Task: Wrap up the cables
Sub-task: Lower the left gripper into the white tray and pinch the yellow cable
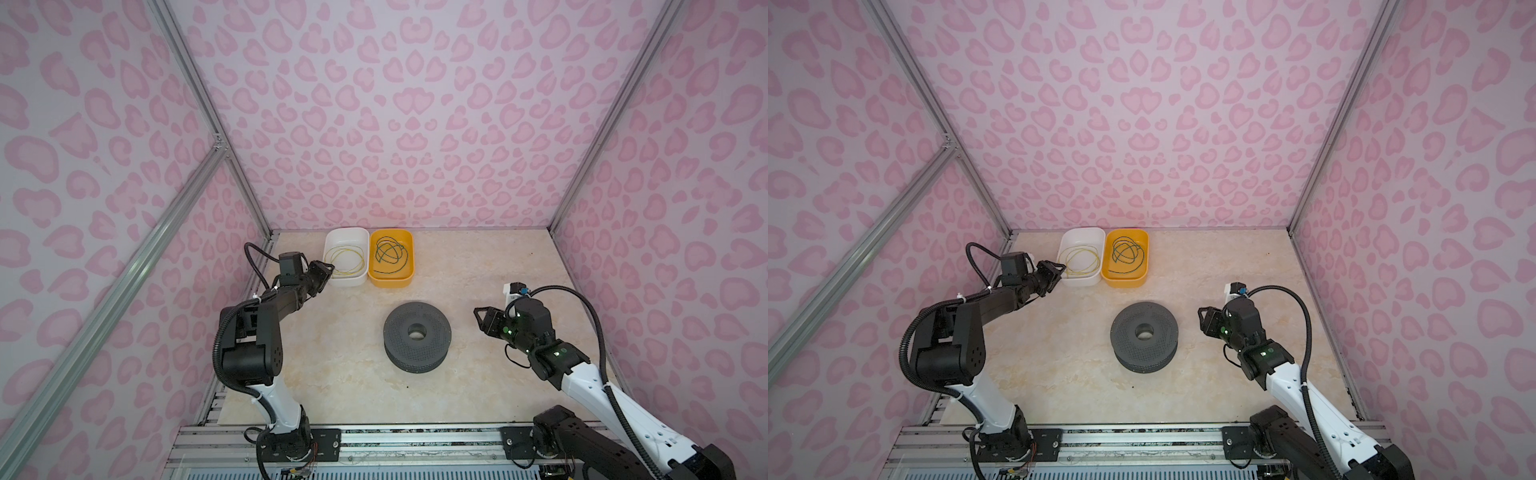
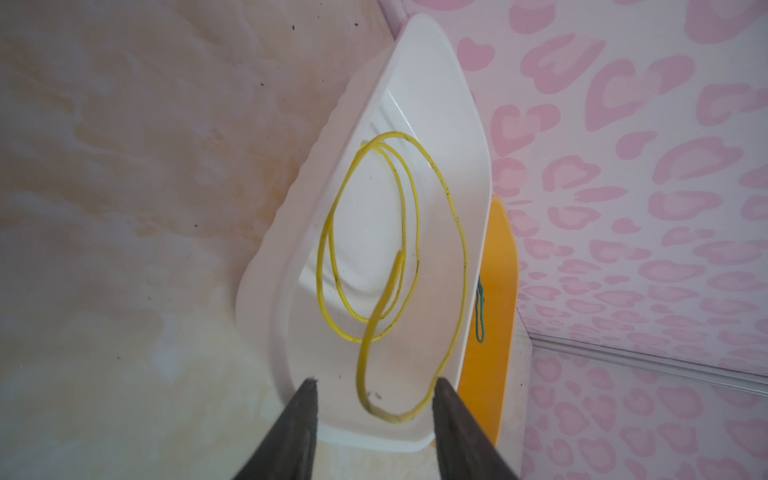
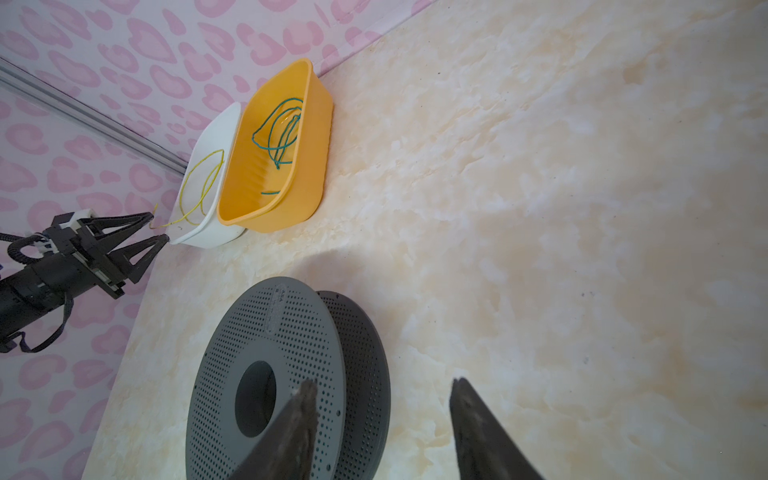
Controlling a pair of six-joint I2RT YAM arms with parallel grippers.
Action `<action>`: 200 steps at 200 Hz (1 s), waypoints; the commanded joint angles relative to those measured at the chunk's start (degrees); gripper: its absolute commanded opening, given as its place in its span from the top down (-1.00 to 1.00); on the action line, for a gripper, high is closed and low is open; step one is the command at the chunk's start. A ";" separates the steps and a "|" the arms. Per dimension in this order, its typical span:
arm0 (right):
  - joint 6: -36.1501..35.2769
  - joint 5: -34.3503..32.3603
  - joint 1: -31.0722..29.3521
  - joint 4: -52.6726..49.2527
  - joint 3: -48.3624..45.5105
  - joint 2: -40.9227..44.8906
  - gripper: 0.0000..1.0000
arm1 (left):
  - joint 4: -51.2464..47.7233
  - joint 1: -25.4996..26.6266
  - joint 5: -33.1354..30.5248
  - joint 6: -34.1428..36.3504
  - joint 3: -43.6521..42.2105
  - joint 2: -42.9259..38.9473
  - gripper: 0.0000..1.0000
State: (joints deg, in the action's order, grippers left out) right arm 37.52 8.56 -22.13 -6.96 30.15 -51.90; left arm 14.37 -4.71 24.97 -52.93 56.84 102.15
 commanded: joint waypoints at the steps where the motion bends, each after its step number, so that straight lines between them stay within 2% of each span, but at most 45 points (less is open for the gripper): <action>1: 0.31 -0.21 -0.02 1.39 0.21 -0.18 -0.05 | 4.17 -0.01 -1.42 -1.94 0.09 0.60 0.10; 35: 0.47 -0.73 0.03 1.54 -0.43 0.57 -0.03 | 3.52 0.05 -1.11 -1.59 0.98 1.29 0.25; 38: 0.52 -0.72 -0.03 1.59 -0.51 0.57 -0.03 | 3.41 0.04 -1.15 -1.49 1.06 1.30 0.35; 44: 0.74 -0.65 -0.02 1.62 -0.51 0.49 -0.02 | 3.10 0.04 -1.22 -1.36 1.34 1.25 0.40; 117: 0.16 -0.77 -0.09 1.50 -0.45 0.75 0.00 | -0.65 0.02 -0.19 1.35 6.39 2.80 0.72; 140: 0.02 -0.93 0.07 1.27 -0.32 1.34 -0.01 | -1.12 0.03 -0.36 2.07 6.52 2.55 0.92; 171: -0.10 -1.01 0.24 1.06 -0.48 1.97 0.00 | -2.49 0.04 -0.17 3.09 7.44 1.79 0.92; 200: -0.25 -0.84 0.51 1.09 -0.17 2.24 0.00 | -3.12 0.00 2.78 3.86 9.79 0.18 0.92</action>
State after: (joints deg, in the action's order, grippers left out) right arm 37.89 8.36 -21.74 -6.31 29.74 -49.84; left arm 11.46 -4.67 24.88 -50.68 64.42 104.38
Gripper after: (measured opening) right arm 0.499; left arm 0.059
